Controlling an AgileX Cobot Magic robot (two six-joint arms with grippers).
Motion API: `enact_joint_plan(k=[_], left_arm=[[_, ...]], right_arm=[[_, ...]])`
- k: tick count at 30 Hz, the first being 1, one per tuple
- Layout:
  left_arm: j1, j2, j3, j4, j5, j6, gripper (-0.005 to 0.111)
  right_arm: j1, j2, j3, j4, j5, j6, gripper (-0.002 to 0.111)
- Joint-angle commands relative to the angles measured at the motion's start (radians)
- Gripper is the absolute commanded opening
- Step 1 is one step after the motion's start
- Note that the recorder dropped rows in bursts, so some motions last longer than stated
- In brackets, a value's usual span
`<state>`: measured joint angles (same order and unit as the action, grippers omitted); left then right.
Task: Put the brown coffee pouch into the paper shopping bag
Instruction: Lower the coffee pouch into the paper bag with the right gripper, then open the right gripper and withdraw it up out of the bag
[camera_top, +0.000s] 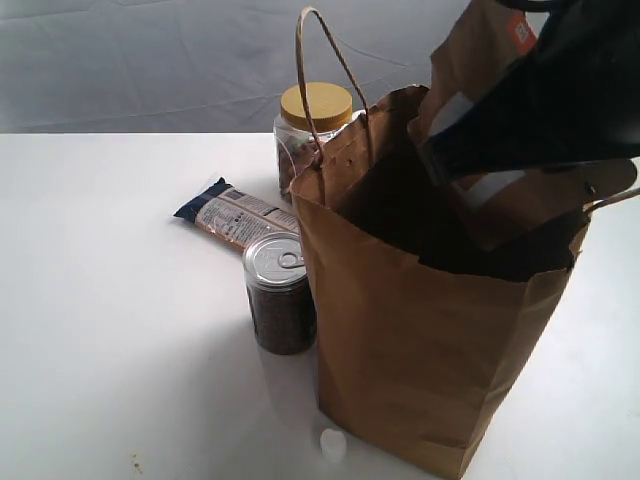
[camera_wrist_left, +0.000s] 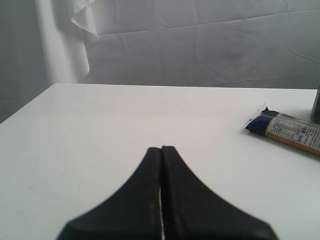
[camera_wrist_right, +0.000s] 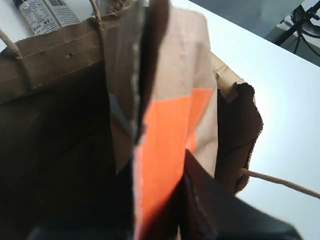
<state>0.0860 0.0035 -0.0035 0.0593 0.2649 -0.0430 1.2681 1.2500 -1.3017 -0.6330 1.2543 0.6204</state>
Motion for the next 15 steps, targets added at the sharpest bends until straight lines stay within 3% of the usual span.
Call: enact_joint_plan(k=[1, 4, 6, 8, 15], left_arm=[[0.003, -0.003, 0.004, 0.005, -0.005, -0.003, 0.000], [0.003, -0.003, 0.004, 0.005, -0.005, -0.003, 0.000], [0.001, -0.003, 0.004, 0.005, -0.005, -0.003, 0.000], [0.001, -0.003, 0.004, 0.005, -0.005, -0.003, 0.000], [0.004, -0.003, 0.004, 0.005, -0.005, -0.003, 0.000]], right_arm=[[-0.004, -0.010, 0.002, -0.043, -0.041, 0.013, 0.035], [-0.004, -0.010, 0.002, -0.049, -0.038, 0.015, 0.055], [-0.004, -0.010, 0.002, -0.062, -0.038, 0.015, 0.057], [-0.004, -0.014, 0.002, -0.070, -0.038, 0.016, 0.054], [-0.002, -0.104, -0.002, -0.062, -0.033, 0.084, 0.028]])
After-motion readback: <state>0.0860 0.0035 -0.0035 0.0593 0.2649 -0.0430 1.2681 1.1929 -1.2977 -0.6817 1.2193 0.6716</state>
